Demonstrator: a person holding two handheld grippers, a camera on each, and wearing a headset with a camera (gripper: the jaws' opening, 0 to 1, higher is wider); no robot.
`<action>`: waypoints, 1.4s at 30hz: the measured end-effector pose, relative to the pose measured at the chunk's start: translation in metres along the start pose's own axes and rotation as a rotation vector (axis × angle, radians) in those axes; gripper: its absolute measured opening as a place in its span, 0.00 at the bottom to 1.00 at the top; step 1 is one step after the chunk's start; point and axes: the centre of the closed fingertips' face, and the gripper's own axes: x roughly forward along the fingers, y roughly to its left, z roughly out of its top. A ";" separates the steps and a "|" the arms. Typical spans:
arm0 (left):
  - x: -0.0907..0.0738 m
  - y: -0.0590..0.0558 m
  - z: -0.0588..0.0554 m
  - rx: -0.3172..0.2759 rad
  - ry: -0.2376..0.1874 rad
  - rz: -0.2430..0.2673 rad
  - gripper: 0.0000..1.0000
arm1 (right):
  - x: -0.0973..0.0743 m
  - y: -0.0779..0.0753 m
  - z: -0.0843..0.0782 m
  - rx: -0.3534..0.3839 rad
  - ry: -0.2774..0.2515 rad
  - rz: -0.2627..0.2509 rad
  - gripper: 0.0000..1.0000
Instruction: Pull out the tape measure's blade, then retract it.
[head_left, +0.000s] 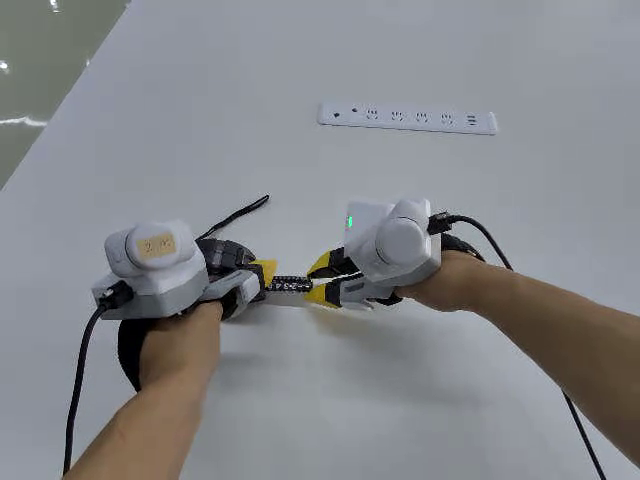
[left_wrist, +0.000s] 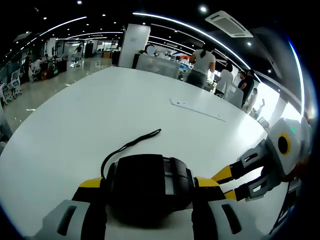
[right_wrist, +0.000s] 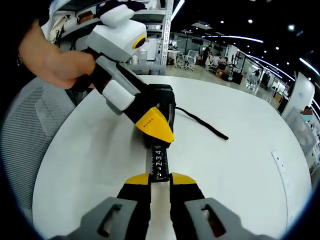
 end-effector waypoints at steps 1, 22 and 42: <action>0.000 0.000 0.000 -0.001 0.000 0.000 0.66 | 0.001 0.000 0.001 -0.004 0.002 -0.001 0.12; 0.001 0.001 -0.001 -0.009 0.006 -0.003 0.66 | 0.027 0.001 0.020 -0.005 -0.020 -0.010 0.12; 0.003 -0.003 -0.002 0.022 0.007 0.006 0.68 | 0.032 0.002 0.017 -0.007 -0.018 0.000 0.12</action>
